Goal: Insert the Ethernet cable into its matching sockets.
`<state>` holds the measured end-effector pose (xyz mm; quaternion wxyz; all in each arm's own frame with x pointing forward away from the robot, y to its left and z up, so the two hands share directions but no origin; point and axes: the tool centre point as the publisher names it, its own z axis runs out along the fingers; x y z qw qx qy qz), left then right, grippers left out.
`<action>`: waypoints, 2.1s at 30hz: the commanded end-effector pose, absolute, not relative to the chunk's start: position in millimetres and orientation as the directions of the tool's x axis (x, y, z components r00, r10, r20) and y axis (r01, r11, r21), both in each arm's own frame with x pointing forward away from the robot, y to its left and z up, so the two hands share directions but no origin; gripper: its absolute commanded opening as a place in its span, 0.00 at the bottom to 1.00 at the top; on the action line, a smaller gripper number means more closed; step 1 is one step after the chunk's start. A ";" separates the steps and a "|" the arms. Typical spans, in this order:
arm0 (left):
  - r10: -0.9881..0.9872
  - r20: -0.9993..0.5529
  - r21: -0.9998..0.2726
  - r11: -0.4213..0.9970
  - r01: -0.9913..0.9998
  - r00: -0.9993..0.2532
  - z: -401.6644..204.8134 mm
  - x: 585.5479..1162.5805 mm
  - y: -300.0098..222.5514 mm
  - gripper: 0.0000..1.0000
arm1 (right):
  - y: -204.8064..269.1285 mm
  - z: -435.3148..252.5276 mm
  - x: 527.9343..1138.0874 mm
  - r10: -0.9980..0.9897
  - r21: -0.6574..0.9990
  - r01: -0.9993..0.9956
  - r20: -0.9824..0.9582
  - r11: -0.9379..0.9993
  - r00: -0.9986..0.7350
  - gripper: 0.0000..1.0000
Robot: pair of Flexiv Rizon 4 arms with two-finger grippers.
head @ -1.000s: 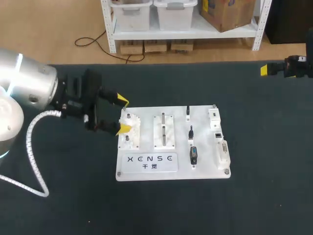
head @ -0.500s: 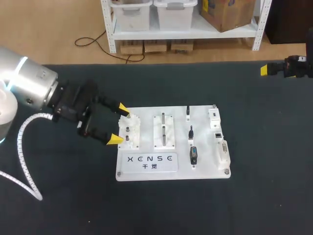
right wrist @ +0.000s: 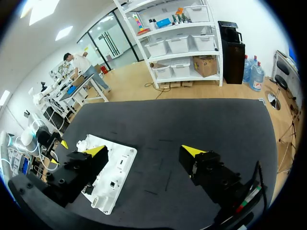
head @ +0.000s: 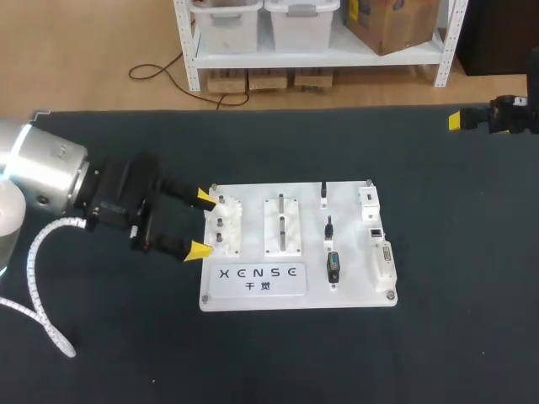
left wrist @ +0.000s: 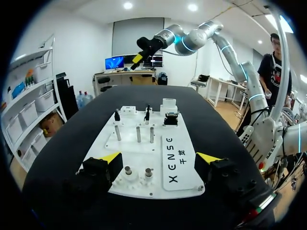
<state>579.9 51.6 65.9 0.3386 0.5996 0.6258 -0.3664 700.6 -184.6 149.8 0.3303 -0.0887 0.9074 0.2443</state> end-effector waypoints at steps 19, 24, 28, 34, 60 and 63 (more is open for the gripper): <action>0.533 -0.845 -0.016 0.066 0.998 -0.049 69.5 580.3 47.2 1.00 | -172.0 154.2 700.6 -0.053 0.342 -0.334 -0.625 0.879 -0.779 1.00; 0.533 -0.845 -0.016 0.066 0.998 -0.049 69.5 580.3 47.2 1.00 | -117.4 161.5 695.5 -0.195 0.247 -0.369 -0.529 0.896 -0.826 1.00; 0.533 -0.845 -0.016 0.066 0.998 -0.049 69.5 580.3 47.2 1.00 | -76.2 162.1 687.0 -0.228 0.193 -0.343 -0.449 0.919 -0.864 1.00; 0.533 -0.845 -0.016 0.066 0.998 -0.049 69.5 580.3 47.2 1.00 | -33.0 137.5 665.6 -0.182 0.135 -0.248 -0.378 0.959 -0.908 1.00; 0.533 -0.845 -0.016 0.066 0.998 -0.049 69.5 580.3 47.2 1.00 | 22.4 61.4 614.8 -0.113 0.060 -0.125 -0.175 0.990 -0.978 1.00; 0.533 -0.845 -0.016 0.066 0.998 -0.049 69.5 580.3 47.2 1.00 | 23.7 54.8 614.0 -0.120 0.060 -0.132 -0.168 0.989 -0.978 1.00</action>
